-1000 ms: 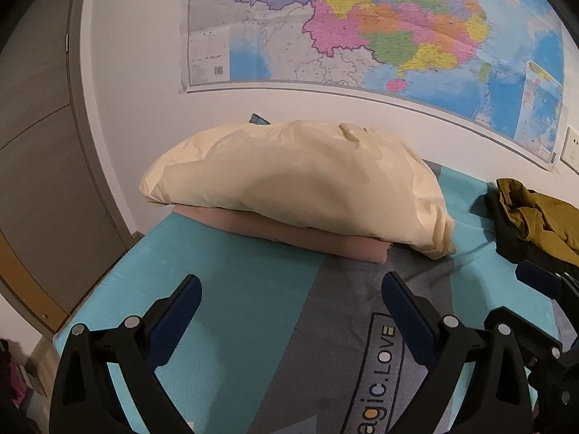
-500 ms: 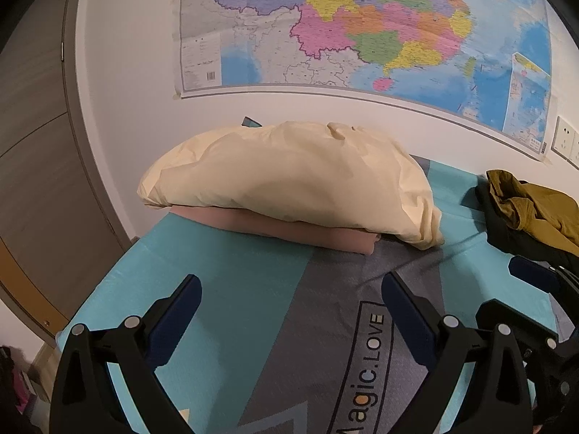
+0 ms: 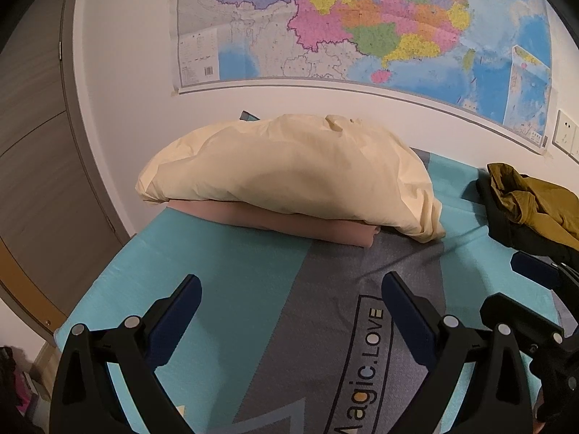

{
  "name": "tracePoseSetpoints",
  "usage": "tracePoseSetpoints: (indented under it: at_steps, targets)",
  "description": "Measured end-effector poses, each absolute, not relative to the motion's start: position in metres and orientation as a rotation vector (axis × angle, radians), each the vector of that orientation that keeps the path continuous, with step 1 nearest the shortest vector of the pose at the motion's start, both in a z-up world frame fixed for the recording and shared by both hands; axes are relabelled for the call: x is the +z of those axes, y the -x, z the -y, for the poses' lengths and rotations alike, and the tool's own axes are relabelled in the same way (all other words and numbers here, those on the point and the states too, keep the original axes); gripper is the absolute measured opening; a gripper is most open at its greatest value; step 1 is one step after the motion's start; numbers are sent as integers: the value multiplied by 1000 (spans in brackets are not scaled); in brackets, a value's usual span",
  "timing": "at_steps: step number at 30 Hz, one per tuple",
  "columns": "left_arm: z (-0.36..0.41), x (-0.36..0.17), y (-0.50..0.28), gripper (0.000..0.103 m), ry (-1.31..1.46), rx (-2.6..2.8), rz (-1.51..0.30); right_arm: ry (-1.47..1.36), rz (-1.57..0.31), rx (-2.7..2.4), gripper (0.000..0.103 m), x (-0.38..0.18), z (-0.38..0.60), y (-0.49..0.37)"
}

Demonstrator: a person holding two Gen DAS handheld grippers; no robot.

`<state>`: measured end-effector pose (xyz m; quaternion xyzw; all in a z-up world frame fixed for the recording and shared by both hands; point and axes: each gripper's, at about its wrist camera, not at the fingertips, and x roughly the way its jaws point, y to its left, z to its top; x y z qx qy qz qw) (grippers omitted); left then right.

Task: Fold large clothes

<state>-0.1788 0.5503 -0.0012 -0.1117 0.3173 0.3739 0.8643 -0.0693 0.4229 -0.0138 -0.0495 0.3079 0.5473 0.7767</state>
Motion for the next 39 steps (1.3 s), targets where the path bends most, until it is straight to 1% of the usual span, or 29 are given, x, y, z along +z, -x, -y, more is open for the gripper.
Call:
tracePoseSetpoints:
  at_steps: [39]
  targets:
    - [-558,-10,173,96,254,766,-690,103,-696,1194,98,-20,-427,63]
